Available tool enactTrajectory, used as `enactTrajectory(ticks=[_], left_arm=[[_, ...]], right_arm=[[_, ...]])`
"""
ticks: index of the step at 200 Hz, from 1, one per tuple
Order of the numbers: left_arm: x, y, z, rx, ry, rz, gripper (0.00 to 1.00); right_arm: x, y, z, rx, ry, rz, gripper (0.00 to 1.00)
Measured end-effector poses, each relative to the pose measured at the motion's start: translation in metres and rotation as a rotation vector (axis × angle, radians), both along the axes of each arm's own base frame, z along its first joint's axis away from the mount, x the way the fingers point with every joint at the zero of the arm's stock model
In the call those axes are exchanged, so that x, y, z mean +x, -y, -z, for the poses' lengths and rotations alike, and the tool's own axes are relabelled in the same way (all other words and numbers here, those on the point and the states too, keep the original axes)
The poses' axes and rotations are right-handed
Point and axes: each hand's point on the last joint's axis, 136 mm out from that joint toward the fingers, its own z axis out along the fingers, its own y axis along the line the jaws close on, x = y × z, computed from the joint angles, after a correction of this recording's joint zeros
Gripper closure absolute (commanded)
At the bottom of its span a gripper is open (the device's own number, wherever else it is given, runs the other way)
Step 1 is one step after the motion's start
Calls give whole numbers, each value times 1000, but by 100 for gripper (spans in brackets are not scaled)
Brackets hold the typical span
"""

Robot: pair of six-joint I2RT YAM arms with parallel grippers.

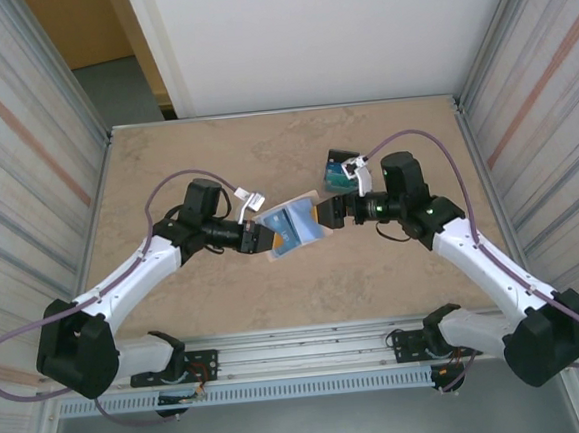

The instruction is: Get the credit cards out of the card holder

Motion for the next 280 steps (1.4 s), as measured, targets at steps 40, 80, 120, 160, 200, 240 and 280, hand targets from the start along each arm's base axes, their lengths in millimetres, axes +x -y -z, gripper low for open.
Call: enactTrajectory(ticks=[40,80,120,160,200,240,280], left_arm=[[-4,0,-3,3,10,27,88],[-9,1,-5,0,24,58,87],[-10,1,-6,-6,26,64,84],[-4,-2,-11,-41,34,50,77],[-5,-2,-8,-59,20,43,59],[1,-10,2,-70,-9,-4,58],[3,-10,7,-90,-33,-32,59]], right_arm=[[1,-9,7,-5,-29,-55,6],[-4,-25,19,-5,-81,-143,17],[-12,-32,16,37,-104,-209,56],[-9,-32,7,97,-95,-224,88],[-10,-33,8,137,-117,-226,97],[-4,-30,11,168,-146,-189,100],[2,-29,7,201,-146,-167,100]])
